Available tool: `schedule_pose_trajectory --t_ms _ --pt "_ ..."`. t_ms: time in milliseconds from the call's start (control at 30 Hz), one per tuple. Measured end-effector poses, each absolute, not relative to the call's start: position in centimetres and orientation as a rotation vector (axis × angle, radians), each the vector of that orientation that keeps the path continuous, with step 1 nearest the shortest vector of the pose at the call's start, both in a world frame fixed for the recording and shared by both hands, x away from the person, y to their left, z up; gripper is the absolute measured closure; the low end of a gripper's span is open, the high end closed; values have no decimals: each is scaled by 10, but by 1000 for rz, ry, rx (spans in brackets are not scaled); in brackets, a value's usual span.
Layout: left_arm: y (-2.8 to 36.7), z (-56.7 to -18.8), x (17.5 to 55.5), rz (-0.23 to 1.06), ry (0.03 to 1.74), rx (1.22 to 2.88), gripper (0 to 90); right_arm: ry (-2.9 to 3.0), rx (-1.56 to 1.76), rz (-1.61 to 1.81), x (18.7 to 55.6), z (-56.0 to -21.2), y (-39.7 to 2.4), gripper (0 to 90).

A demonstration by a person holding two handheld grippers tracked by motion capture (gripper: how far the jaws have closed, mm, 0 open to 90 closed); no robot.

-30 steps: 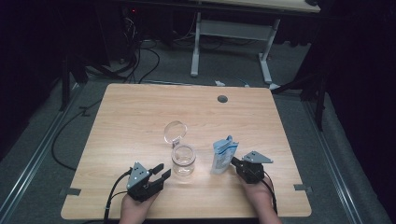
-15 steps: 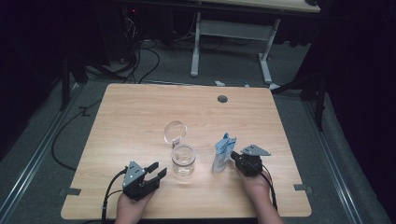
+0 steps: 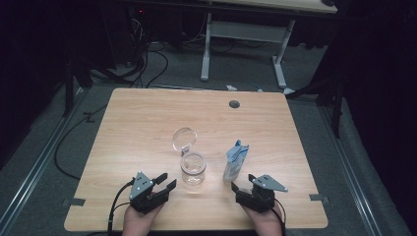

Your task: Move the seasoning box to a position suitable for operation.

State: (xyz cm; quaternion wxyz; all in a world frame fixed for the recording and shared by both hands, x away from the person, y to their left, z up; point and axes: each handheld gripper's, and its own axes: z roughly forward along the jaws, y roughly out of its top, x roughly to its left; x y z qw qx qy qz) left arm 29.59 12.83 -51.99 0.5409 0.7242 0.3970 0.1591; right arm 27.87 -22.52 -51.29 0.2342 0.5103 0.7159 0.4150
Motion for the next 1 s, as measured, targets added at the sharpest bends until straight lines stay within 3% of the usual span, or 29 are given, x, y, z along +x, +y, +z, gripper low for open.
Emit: schedule_pose_trajectory --t_ms 133,300,467,667,733,867,1000 --pt "130 -520 296 378 945 1719 542 1939 1434 1089 295 -519 -210 85" --pt "133 -522 297 366 961 1709 542 1923 1460 1064 309 -522 -195 63" --pt "132 -523 296 369 950 1716 539 1888 1436 1063 306 -519 -201 182" --pt "129 -523 303 393 984 1745 573 1899 1377 1093 291 -517 -221 451" --pt "125 -523 309 403 1008 1764 634 1899 1369 1108 287 -517 -227 536" --pt "114 -524 327 403 1095 1787 848 1901 1338 1125 280 -516 -235 633" --pt "99 -525 343 419 1103 1838 900 1894 1313 1122 276 -514 -240 746"
